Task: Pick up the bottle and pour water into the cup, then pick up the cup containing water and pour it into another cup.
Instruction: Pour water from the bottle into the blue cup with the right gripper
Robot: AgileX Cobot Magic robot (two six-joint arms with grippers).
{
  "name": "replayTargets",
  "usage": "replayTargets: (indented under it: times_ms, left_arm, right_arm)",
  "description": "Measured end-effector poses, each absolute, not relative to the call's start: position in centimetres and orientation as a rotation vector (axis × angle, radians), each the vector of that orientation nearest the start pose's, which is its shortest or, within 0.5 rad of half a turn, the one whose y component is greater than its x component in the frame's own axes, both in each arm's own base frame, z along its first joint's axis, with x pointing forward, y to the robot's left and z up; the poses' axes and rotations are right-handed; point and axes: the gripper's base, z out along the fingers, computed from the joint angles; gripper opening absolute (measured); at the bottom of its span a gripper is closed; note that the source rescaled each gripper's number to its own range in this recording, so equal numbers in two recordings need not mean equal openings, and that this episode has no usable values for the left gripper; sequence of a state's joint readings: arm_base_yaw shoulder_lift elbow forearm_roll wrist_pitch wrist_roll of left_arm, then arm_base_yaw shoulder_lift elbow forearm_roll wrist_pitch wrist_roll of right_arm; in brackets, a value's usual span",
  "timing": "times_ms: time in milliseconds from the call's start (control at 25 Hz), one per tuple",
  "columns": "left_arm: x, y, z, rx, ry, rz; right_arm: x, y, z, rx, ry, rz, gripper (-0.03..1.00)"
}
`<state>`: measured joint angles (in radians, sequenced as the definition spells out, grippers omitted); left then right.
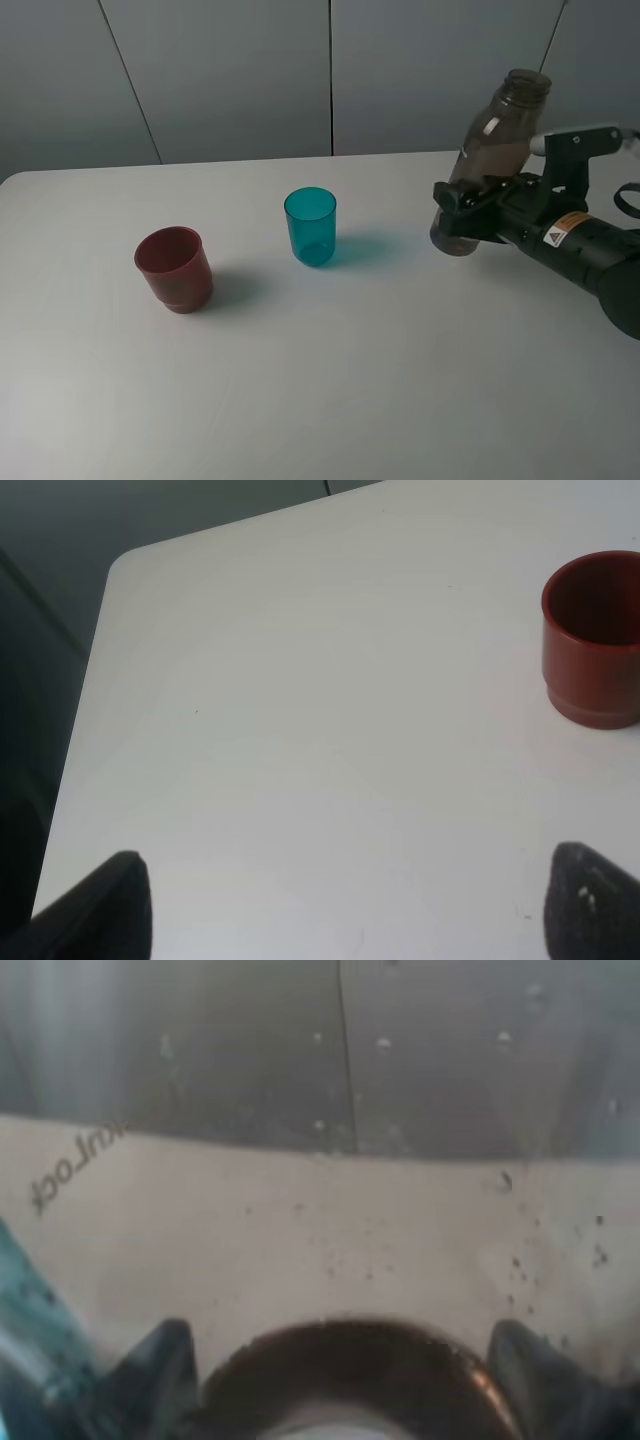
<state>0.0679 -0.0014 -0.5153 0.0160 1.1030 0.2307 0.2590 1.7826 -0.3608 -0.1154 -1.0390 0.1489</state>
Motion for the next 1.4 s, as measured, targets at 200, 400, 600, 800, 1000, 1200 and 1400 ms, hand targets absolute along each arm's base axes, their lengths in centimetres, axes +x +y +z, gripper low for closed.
replayTargets:
  times_ms: [200, 400, 600, 800, 1000, 1200, 1400]
  left_arm:
    - [-0.9, 0.1, 27.8, 0.167, 2.069, 0.202]
    - [-0.9, 0.1, 27.8, 0.167, 2.069, 0.202]
    - [-0.9, 0.1, 27.8, 0.167, 2.069, 0.202]
    - [-0.9, 0.1, 27.8, 0.167, 2.069, 0.202]
    - [-0.9, 0.1, 27.8, 0.167, 2.069, 0.202]
    - [-0.9, 0.1, 27.8, 0.167, 2.069, 0.202]
    - [-0.9, 0.1, 27.8, 0.167, 2.069, 0.202]
  right_arm:
    - [27.7, 8.4, 15.3, -0.301, 1.935, 0.295, 0.00]
    - [29.6, 9.5, 16.9, -0.372, 1.914, 0.292, 0.00]
    - [30.9, 11.7, 17.9, -0.391, 1.911, 0.315, 0.00]
    - [32.6, 14.7, 17.3, -0.426, 1.962, 0.312, 0.00]
    - [33.9, 17.0, 16.0, -0.547, 1.958, 0.273, 0.00]
    - [35.1, 17.9, 14.6, -0.677, 1.933, 0.184, 0.00]
    - [35.6, 17.8, 13.0, -0.785, 1.928, 0.067, 0.00]
